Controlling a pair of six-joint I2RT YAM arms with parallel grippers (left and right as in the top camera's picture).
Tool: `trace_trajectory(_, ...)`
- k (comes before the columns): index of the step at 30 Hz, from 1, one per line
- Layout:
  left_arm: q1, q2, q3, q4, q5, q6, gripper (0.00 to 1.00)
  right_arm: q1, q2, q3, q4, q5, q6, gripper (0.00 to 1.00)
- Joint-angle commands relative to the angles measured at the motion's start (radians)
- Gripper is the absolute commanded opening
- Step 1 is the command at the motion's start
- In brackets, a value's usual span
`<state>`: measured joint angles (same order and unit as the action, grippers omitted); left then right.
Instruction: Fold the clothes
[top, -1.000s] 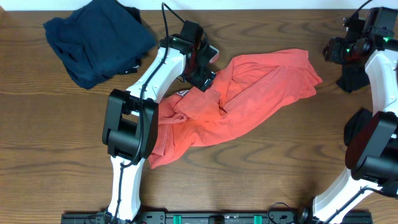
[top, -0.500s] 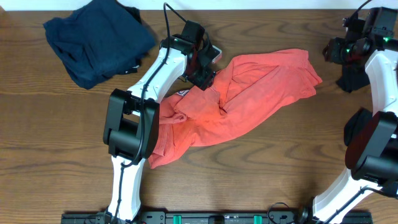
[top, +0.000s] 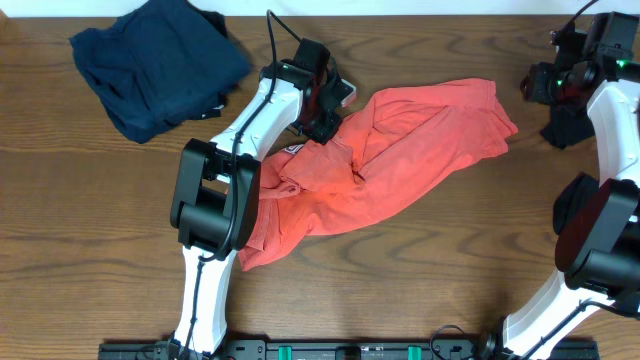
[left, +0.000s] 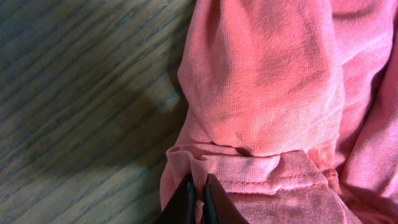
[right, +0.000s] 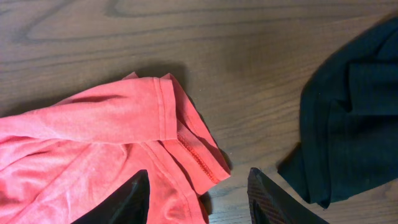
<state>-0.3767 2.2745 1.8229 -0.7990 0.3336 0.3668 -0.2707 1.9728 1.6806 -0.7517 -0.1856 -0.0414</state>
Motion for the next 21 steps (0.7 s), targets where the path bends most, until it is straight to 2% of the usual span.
trace_trajectory(1,0.001,0.001,0.014,0.002,-0.026,0.002,0.07,0.002,0.010,0.013,-0.004,0.006,-0.017,0.49)
trace_trajectory(8,0.000,-0.103,0.015,-0.004,-0.153,-0.055,0.06,0.002,0.010,0.013,-0.002,0.005,-0.016,0.49)
trace_trajectory(16,0.000,-0.290,0.015,-0.006,-0.167,-0.112,0.06,0.002,0.010,0.013,0.007,-0.003,-0.016,0.50)
trace_trajectory(21,0.000,-0.381,0.015,-0.007,-0.167,-0.161,0.06,0.002,0.010,0.013,0.061,-0.074,-0.016,0.50)
